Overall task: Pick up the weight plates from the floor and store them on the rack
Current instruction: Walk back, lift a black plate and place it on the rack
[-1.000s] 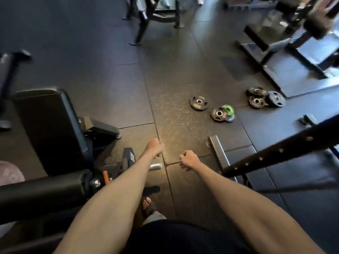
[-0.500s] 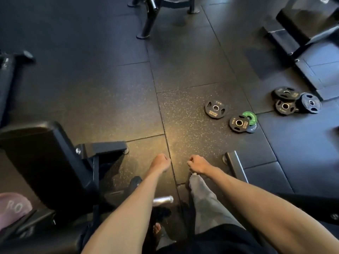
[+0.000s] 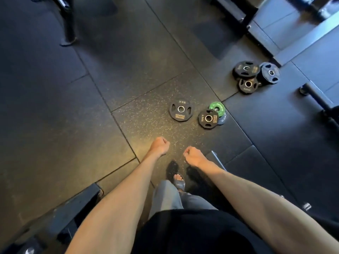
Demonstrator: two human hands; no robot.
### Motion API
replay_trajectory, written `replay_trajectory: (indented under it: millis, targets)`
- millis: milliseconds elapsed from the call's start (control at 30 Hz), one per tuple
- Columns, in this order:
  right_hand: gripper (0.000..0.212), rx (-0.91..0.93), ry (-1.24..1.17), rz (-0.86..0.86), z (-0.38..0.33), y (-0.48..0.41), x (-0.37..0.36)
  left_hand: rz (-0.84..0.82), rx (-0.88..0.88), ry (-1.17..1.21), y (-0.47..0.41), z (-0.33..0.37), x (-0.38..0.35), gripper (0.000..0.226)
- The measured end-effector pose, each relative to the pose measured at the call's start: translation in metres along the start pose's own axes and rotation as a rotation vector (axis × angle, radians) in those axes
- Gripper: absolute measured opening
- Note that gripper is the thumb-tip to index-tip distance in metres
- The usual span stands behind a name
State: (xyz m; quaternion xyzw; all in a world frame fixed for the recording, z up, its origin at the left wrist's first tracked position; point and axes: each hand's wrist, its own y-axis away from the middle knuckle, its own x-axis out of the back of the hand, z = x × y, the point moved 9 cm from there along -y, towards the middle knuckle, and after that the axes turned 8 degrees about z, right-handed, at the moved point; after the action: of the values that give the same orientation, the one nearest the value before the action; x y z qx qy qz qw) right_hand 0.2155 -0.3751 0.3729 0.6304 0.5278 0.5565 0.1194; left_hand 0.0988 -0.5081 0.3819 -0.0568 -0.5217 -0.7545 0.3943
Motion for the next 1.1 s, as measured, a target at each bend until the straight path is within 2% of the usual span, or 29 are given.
replay_trajectory:
  millis: [100,233,333,600,700,833,967,1033,1100]
  targets:
    - [0.026,-0.059,-0.064,0.026,-0.008,-0.036,0.018,-0.046,-0.028,-0.097,-0.064,0.025,-0.005,0.021]
    - [0.029,-0.127,-0.14,0.034,-0.026,-0.092,0.04,-0.093,-0.061,-0.278,-0.14,0.072,0.003,0.011]
    - [0.031,-0.194,-0.22,0.079,-0.04,-0.132,0.06,-0.162,-0.1,-0.363,-0.182,0.117,0.008,0.016]
    - [0.036,-0.395,-0.425,0.129,-0.052,-0.263,0.082,-0.231,-0.116,-0.423,-0.306,0.193,-0.003,0.015]
    - [0.039,-0.456,-0.485,0.116,-0.03,-0.33,0.07,-0.241,-0.077,-0.456,-0.363,0.185,-0.029,0.013]
    - [0.032,-0.543,-0.579,0.134,0.004,-0.415,0.047,-0.209,-0.033,-0.518,-0.446,0.162,-0.073,0.025]
    - [0.036,-0.503,-0.533,0.111,0.058,-0.528,-0.017,-0.205,0.017,-0.495,-0.52,0.138,-0.132,0.023]
    - [0.042,-0.508,-0.523,0.135,0.066,-0.564,-0.021,-0.205,0.058,-0.466,-0.556,0.124,-0.164,0.017]
    - [0.037,-0.494,-0.502,0.178,0.067,-0.594,-0.012,-0.177,0.085,-0.458,-0.594,0.112,-0.192,0.022]
